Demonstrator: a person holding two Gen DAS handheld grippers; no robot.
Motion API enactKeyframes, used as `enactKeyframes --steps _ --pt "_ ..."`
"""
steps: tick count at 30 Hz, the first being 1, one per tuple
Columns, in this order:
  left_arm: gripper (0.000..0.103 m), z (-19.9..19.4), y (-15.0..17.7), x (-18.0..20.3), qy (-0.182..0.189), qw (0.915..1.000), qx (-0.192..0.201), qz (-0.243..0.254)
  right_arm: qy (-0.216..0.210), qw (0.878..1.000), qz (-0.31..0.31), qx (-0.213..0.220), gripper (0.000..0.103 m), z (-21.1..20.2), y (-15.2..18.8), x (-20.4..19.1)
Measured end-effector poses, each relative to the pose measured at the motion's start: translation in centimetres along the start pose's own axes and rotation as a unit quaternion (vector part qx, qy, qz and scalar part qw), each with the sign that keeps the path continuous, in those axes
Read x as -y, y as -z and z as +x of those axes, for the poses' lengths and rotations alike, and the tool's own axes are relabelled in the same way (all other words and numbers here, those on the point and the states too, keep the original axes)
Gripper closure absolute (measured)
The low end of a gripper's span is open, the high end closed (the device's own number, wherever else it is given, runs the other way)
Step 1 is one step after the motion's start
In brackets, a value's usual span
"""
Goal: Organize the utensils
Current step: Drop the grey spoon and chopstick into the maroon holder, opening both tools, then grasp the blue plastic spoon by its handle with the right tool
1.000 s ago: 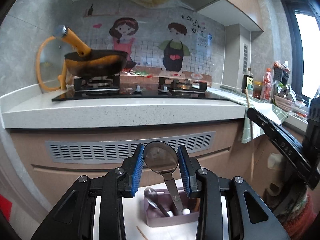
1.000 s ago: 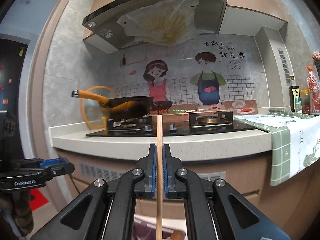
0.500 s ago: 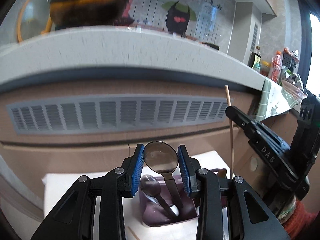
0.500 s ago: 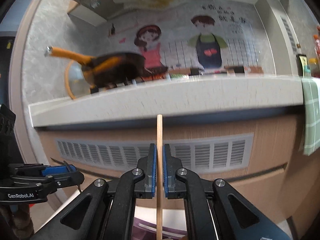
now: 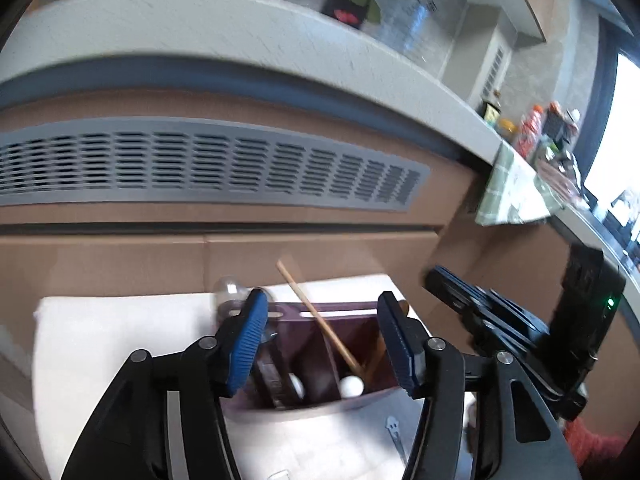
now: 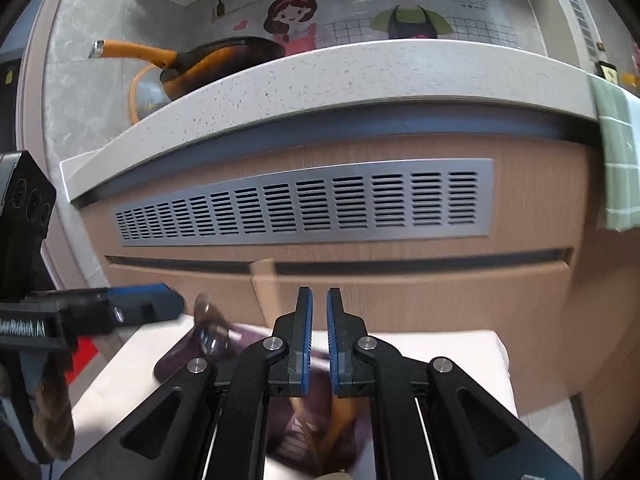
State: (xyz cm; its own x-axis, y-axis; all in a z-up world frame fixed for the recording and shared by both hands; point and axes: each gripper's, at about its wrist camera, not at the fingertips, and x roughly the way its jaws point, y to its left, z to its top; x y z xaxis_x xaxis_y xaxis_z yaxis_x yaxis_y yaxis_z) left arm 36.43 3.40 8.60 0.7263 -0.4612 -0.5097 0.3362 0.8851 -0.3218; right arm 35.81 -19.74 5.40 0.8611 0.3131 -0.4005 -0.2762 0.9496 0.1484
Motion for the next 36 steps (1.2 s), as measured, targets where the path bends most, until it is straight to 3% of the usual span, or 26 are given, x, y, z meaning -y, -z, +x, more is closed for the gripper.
enactKeyframes --steps 3,6,9,12,16,19,24,35,36 --pt "0.038 -3.0 1.8 -0.3 -0.04 0.9987 0.033 -0.006 -0.001 1.0 0.004 -0.004 0.086 -2.6 0.9 0.3" --pt "0.035 -5.3 4.7 -0.8 -0.086 0.9953 0.042 -0.013 -0.029 0.999 -0.002 -0.035 0.078 -4.9 2.4 0.0" --pt "0.033 -6.6 8.1 -0.9 -0.114 0.9928 0.03 -0.024 -0.049 0.996 -0.026 -0.071 0.078 -6.4 4.2 -1.1" --pt "0.033 -7.3 11.7 -1.6 -0.107 0.9926 0.001 -0.057 -0.077 0.988 -0.069 -0.111 0.078 -7.9 6.5 -3.2" --pt "0.033 -8.6 15.8 -2.0 -0.115 0.9896 -0.018 -0.085 -0.129 0.964 -0.137 -0.186 0.078 -9.0 10.7 -6.6" --pt "0.033 -9.2 17.8 -2.8 -0.127 0.9866 -0.036 -0.096 -0.171 0.935 -0.198 -0.238 0.078 -10.2 14.7 -9.5" --pt "0.033 -10.2 19.9 -4.7 -0.157 0.98 -0.051 -0.111 -0.199 0.905 -0.268 -0.263 0.08 -11.4 18.8 -12.5" --pt "0.033 -9.8 21.2 -6.4 -0.16 0.9748 -0.066 -0.141 -0.173 0.896 -0.28 -0.298 0.08 -9.1 20.4 -13.0" --pt "0.033 -9.5 21.1 -6.2 -0.158 0.9749 -0.068 -0.141 -0.171 0.898 -0.275 -0.296 0.084 -9.1 20.4 -12.9"
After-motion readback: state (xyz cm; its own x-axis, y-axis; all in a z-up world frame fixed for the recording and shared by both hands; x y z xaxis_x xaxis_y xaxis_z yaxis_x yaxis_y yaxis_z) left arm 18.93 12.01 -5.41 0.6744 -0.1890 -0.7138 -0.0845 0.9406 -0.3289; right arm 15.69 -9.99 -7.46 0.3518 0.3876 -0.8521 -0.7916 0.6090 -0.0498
